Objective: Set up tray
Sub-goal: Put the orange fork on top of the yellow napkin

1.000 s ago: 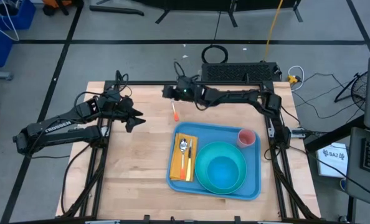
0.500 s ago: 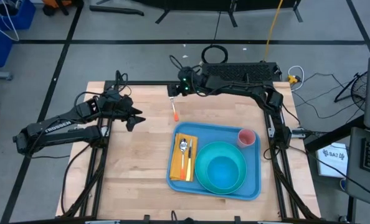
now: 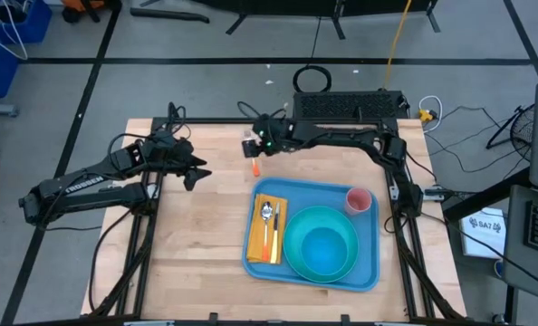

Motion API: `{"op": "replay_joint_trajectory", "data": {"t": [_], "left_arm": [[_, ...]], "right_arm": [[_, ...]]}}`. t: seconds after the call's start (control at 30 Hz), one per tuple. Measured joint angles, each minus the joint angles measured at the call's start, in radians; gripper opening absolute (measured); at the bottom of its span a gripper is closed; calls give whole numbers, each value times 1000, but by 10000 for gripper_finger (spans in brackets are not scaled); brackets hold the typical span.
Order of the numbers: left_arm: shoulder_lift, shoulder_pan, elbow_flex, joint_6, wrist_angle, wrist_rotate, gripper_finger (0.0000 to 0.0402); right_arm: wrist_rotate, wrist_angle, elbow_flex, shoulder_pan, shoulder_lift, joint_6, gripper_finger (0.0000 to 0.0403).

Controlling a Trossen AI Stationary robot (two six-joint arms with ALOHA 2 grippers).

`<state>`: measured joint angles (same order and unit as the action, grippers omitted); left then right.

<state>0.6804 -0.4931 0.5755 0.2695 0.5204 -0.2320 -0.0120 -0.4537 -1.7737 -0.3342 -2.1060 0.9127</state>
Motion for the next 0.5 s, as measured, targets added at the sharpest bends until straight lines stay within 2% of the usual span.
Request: {"op": "replay_joint_trajectory", "data": {"t": [0.2,0.5], "left_arm": [[0,0,0,-2,-1,24,246],[0,0,0,3,2,23,246]], "right_arm": [[-97,13,-46,-24,-61,-14,231],[-100,-205,-293,-47,-249,-117,230]]}}
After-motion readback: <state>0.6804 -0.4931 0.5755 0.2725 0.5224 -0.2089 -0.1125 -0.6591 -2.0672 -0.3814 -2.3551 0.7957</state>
